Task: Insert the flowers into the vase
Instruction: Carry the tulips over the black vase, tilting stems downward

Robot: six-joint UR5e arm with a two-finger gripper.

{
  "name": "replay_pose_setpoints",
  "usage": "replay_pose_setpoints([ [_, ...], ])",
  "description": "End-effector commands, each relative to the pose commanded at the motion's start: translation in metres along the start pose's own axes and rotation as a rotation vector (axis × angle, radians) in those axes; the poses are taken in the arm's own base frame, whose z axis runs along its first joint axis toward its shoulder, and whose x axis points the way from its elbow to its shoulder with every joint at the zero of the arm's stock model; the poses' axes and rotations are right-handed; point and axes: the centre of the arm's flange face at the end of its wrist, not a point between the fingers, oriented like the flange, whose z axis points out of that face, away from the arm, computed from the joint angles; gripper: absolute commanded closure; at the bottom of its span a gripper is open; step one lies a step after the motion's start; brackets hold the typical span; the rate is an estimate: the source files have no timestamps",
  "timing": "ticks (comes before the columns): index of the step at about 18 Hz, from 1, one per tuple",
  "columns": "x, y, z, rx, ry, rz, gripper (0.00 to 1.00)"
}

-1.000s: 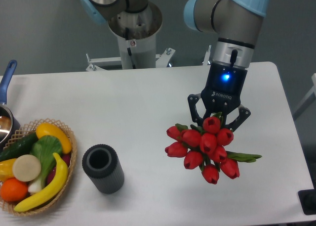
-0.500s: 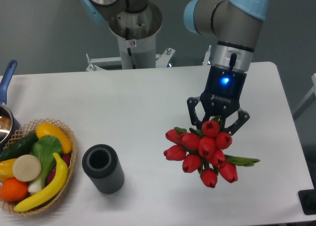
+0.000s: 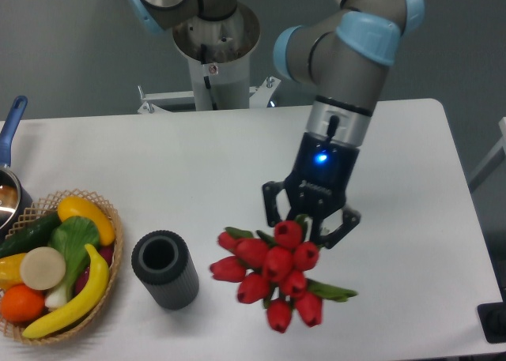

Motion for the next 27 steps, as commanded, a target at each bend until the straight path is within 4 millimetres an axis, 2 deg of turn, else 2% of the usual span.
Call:
replay_pose_setpoints([
  [5, 0.030, -0.023, 0.013, 0.088, 0.113, 0.030, 0.64],
  [11, 0.057, -0.035, 0.003, 0.259, 0.300, 0.017, 0.64],
  [14, 0.059, -0.026, -0.005, 0.370, 0.412, -0.018, 0.64],
  [18, 0.070, -0.028, -0.014, 0.395, 0.435, -0.018, 0.64],
  [24, 0.076, -0.027, -0.010, 0.414, 0.467, -0.023, 0.64],
  [27, 0.078, -0.029, 0.005, 0.409, 0.487, -0.021, 0.64],
])
